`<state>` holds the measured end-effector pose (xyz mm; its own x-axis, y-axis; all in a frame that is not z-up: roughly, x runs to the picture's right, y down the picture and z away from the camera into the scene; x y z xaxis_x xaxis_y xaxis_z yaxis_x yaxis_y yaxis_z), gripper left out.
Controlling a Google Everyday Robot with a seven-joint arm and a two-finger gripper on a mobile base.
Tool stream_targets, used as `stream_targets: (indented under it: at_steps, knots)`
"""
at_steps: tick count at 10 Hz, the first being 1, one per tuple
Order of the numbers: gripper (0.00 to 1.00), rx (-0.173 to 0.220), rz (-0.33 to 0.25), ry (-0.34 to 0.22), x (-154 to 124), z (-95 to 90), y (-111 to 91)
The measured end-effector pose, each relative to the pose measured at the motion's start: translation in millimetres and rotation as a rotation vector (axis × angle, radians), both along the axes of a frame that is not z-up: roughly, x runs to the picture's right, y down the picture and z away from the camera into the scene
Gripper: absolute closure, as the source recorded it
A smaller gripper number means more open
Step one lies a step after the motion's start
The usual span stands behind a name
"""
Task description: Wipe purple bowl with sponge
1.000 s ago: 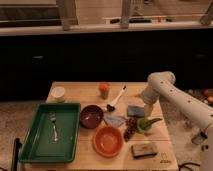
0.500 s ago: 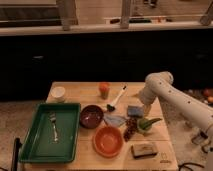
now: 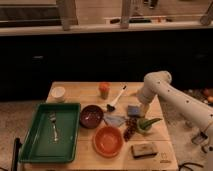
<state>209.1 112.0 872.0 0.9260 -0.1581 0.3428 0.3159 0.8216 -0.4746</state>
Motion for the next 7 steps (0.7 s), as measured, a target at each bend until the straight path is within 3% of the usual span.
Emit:
stream_targets:
  at_steps: [7]
  knots:
    - [0.20, -0.061, 0.035, 0.020, -4.6, 27.0, 16.5]
